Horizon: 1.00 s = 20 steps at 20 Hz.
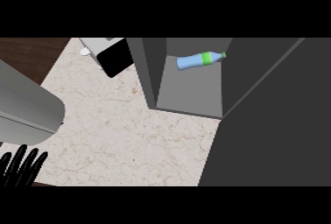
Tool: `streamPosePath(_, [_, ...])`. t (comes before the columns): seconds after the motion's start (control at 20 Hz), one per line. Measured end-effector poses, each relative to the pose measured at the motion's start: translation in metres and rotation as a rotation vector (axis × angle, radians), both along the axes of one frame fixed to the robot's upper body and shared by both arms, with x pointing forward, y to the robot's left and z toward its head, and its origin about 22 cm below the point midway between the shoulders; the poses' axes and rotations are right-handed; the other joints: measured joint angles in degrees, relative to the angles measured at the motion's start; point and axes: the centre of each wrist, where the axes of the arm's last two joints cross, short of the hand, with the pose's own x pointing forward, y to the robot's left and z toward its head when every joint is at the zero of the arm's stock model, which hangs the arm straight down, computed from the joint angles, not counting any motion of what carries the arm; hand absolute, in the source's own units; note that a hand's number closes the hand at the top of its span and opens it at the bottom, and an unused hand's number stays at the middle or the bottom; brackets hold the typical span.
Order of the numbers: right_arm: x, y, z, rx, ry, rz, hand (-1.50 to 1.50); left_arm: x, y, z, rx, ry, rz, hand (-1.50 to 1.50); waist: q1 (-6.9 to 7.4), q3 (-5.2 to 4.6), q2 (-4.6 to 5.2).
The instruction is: Pick up the bottled water, place it into the cabinet and close the cabinet
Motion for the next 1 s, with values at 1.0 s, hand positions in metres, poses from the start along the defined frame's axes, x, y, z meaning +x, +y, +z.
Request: streamPosePath(1.0, [0.027,0.022,0.004,0.000,0.066,0.089,1.50,0.014,0.027,0.023,0.042,-0.030,-0.026,-1.50,2.87,-0.23,1.64])
